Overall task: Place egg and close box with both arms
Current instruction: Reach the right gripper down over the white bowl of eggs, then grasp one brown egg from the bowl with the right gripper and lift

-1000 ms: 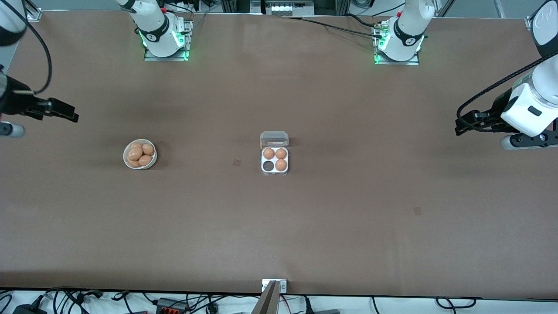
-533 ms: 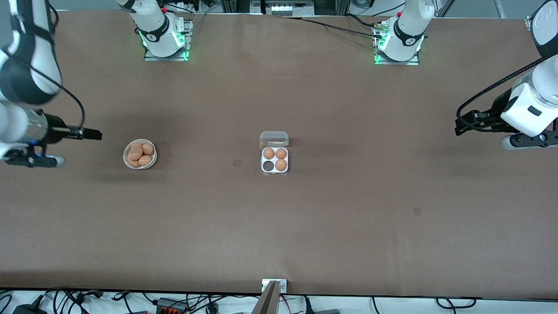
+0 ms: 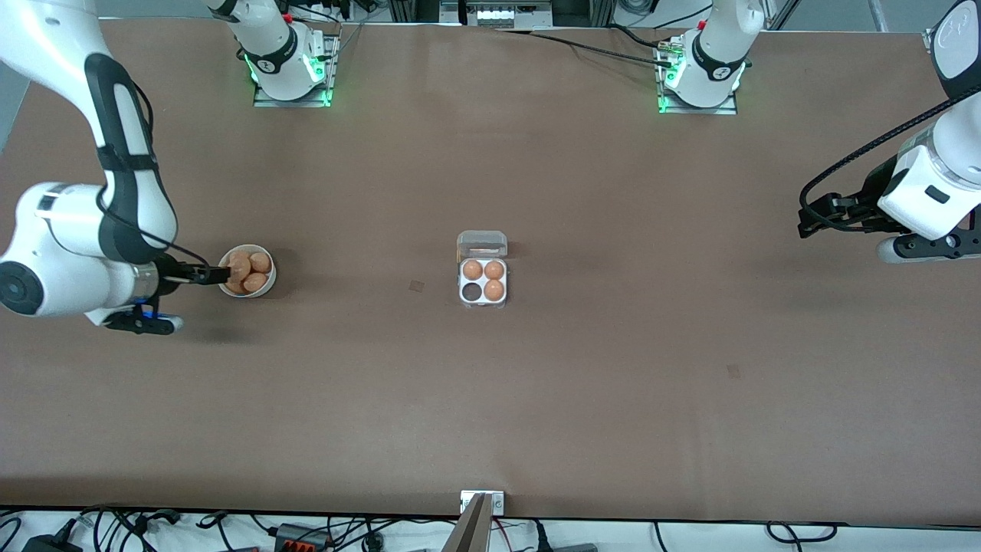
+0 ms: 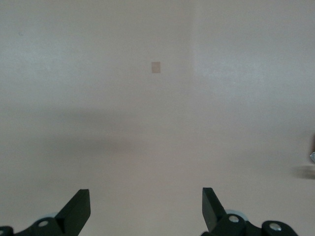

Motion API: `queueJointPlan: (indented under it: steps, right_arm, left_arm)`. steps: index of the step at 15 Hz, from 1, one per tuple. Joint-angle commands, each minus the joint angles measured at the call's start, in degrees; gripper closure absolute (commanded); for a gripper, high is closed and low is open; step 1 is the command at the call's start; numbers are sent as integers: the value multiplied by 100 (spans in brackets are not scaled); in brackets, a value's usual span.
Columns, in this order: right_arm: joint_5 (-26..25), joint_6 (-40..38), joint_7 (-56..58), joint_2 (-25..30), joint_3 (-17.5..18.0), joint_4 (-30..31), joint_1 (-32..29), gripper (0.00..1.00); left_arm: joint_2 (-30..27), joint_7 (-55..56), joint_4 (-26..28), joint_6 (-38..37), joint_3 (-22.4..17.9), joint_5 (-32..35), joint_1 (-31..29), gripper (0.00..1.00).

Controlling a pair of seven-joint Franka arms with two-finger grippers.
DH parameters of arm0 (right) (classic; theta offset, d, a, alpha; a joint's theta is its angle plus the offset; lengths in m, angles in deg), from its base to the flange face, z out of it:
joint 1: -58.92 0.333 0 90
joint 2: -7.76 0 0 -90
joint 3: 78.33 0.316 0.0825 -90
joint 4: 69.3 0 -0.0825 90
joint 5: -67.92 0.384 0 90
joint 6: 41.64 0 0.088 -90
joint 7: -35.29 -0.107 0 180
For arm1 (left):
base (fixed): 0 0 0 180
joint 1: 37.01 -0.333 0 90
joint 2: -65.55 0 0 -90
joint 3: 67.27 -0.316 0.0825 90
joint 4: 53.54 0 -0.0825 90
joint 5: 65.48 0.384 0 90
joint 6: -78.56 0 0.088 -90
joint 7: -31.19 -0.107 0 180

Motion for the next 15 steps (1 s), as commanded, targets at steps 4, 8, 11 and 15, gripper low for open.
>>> queueJointPlan:
  steps: [4,8,11,15]
  right_arm:
    - [256,15,-60,-314,36,-66,-110,0]
    - [274,76,-68,-490,36,-83,-110,0]
    - [274,111,-68,-525,36,-92,-110,5]
    - [582,156,-51,-613,28,-101,-145,14]
  left_arm:
    - [-69,-108,-37,-59,5,-76,-7,0]
    - [-69,-108,-37,-59,13,-76,2,0]
    - [-69,-108,-45,-59,13,-76,2,0]
    - [-69,-108,-37,-68,13,-76,2,0]
